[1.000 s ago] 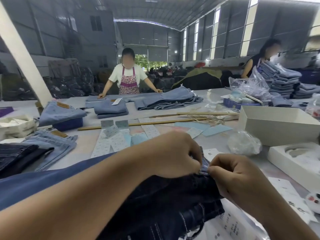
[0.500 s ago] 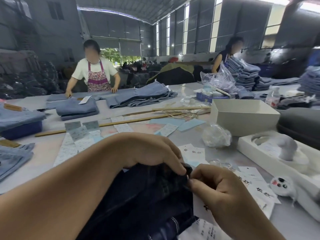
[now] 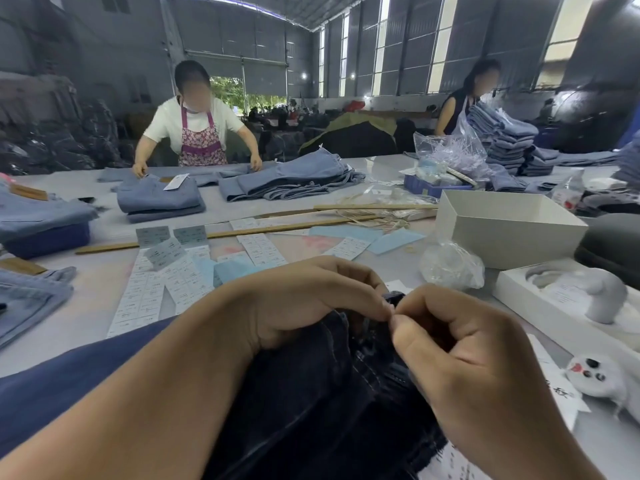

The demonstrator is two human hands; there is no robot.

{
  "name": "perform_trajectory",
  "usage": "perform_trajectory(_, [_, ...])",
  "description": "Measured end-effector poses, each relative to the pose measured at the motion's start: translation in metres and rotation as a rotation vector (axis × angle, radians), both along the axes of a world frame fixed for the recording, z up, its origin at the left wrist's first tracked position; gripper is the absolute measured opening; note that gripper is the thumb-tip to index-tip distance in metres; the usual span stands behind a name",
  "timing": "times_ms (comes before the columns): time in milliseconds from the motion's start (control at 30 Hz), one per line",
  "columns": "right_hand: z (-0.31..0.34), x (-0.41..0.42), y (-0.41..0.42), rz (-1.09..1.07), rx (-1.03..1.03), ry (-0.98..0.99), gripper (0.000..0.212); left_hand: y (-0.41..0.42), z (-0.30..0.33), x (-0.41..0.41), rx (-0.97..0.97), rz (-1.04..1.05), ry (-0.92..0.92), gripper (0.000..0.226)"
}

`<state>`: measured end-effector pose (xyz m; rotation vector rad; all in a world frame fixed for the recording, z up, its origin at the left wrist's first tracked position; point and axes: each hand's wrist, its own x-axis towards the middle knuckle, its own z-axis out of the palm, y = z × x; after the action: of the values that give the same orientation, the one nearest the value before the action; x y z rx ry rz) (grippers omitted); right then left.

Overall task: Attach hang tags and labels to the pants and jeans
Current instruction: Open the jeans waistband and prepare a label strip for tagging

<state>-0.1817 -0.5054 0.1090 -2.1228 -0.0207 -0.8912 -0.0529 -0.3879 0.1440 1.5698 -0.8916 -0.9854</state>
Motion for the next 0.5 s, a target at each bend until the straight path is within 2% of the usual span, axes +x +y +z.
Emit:
perform_trajectory(133, [0.0014,0.0007,-0.0029,-0.006,0.035,0.096,0.020,0.0001,-0.0007,-0.0006,-0.028,0.025,0.007,0.004])
perform_trajectory(300, [0.0004,-0.0015,-0.0055,-0.049,-0.021,0.186,0.017,0.0007,-0.0033,0.0000,-0.052,0.063,-0.017,0.029])
perform_trajectory(367, [-0.0010,-0.0015,-0.0053,-0.064,-0.021,0.183,0.019,-0.0010,-0.0046,-0.0013,-0.032,0.068,-0.106,0.034])
perform_trajectory(500, [-0.0057,-0.0009,-0.0041,-0.101,-0.025,0.120,0.022,-0.0034,-0.0044,-0.0030,-0.011,0.103,-0.299,0.022])
